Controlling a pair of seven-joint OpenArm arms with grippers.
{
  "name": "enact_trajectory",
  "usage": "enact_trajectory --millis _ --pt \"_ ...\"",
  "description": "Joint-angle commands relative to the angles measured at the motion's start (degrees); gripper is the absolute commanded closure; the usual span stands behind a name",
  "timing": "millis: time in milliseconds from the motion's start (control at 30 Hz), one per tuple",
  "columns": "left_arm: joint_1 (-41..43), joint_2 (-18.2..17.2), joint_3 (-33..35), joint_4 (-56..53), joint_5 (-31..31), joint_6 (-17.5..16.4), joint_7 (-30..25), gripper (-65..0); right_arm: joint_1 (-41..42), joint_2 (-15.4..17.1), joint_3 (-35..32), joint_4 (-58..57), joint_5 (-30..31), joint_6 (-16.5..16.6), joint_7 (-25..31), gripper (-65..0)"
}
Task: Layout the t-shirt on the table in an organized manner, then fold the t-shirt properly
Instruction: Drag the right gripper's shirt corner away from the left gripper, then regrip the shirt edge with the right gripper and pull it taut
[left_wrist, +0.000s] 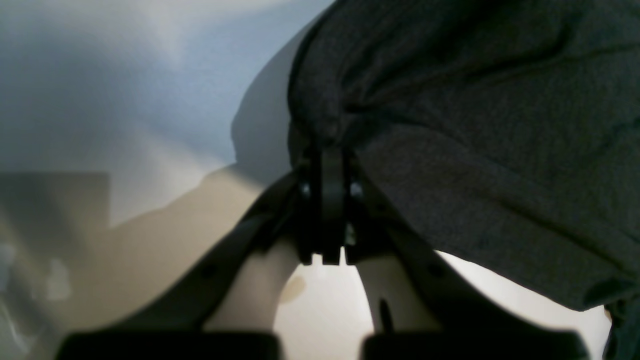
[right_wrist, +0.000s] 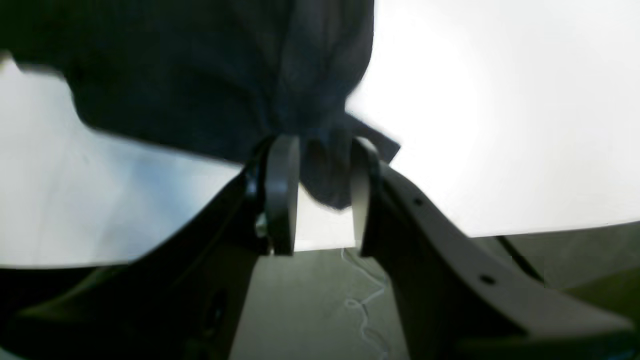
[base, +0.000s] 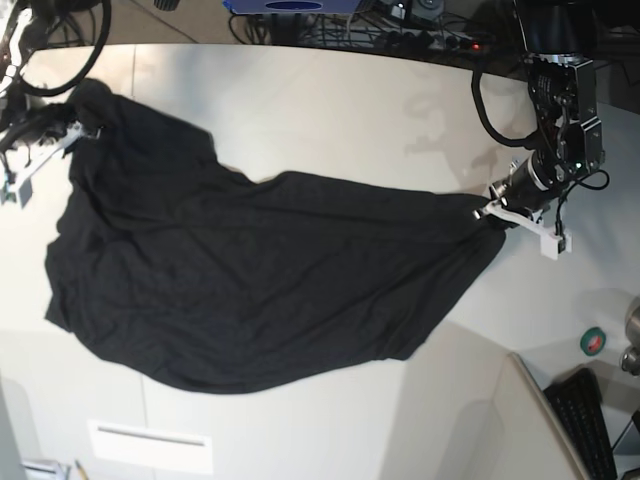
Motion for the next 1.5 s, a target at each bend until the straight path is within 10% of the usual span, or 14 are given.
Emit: enact_trajectory --millis 0,167,267,900,1467 --pt "-0.7 -0.9 -0.3 0.8 0.9 -0.4 -1.0 0.0 2.0 1.1 0.1 -2.0 0.3 0.0 3.1 -17.6" --pt "-0.7 0.4 -0.3 1.4 7.4 -0.4 -1.0 0.0 10.5 5.6 -0.4 -23.6 0.3 0.0 14.0 -16.1" --pt "-0.7 0.8 -0.3 1.4 8.1 -0.4 -1.0 0.0 12.6 7.4 -0.3 -30.3 0.3 0.1 16.2 0.0" --pt "-0.8 0.8 -0.3 1.2 8.0 -0.4 -1.0 0.0 13.2 5.9 -6.2 -36.9 0.3 -0.2 20.0 0.0" --pt "-1.0 0.4 -0.3 1.3 8.1 -0.4 -1.0 0.0 16.6 11.6 -6.3 -40.2 0.2 -0.3 20.2 0.0"
